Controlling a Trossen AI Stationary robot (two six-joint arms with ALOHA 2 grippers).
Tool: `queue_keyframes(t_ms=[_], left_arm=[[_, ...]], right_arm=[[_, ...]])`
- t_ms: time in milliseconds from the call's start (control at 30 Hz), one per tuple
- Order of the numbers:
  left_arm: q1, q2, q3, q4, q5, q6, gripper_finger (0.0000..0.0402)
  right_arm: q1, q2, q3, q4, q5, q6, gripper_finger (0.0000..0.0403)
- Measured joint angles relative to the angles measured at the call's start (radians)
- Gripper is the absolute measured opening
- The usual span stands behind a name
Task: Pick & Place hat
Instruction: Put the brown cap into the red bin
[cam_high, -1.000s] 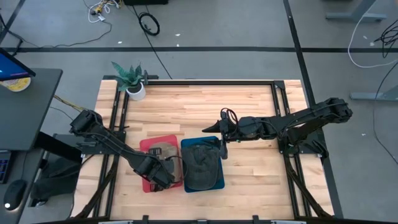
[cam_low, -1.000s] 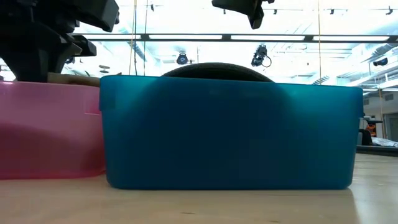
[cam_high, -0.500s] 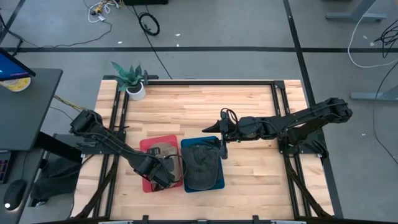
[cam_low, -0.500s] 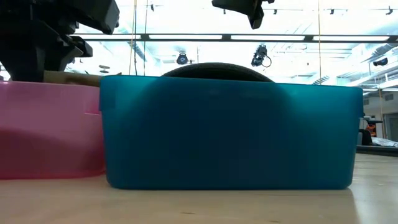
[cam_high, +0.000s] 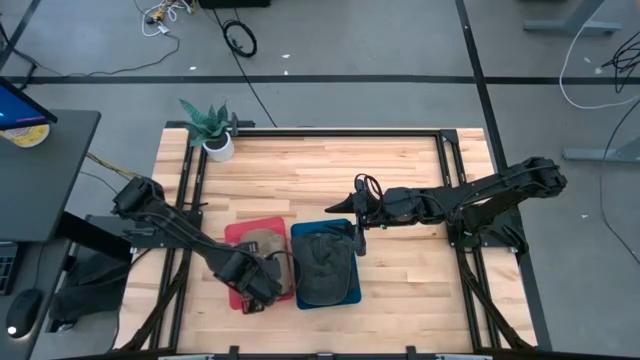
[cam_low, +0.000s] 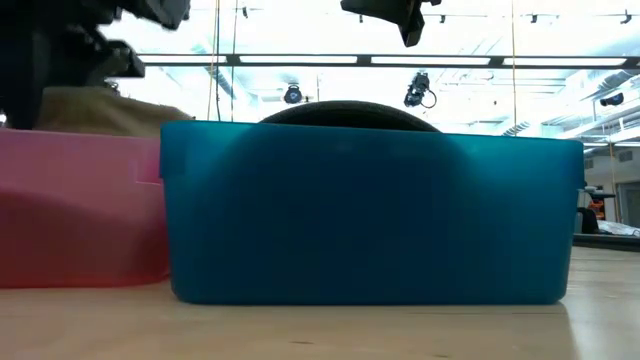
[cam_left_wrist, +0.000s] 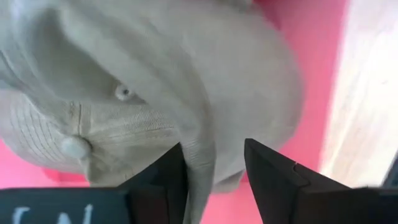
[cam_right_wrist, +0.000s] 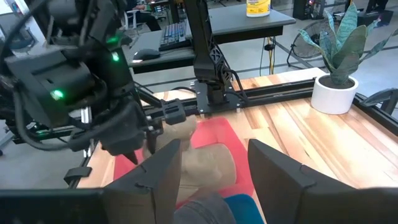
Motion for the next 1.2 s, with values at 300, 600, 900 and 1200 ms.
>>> queue_keyframes(t_ms=[300, 600, 900, 1200], left_arm=[[-0.016, 0.000, 0.095, -0.056, -0.166, 0.000, 0.0150], [-0.018, 0.000, 0.100, -0.071, -0.405, 0.125, 0.0149], [0.034, -0.001, 0.084, 0.029, -0.586, 0.155, 0.0149], [0.093, -0.002, -0.029, 0.058, -0.397, 0.078, 0.0149]], right_arm=[[0.000, 0.000, 0.000, 0.000, 0.000, 0.000, 0.0189], [0.000, 0.000, 0.000, 0.000, 0.000, 0.000, 0.0189], [0.000, 0.000, 0.000, 0.000, 0.000, 0.001, 0.0189], [0.000, 0.000, 0.000, 0.000, 0.000, 0.004, 0.0189]])
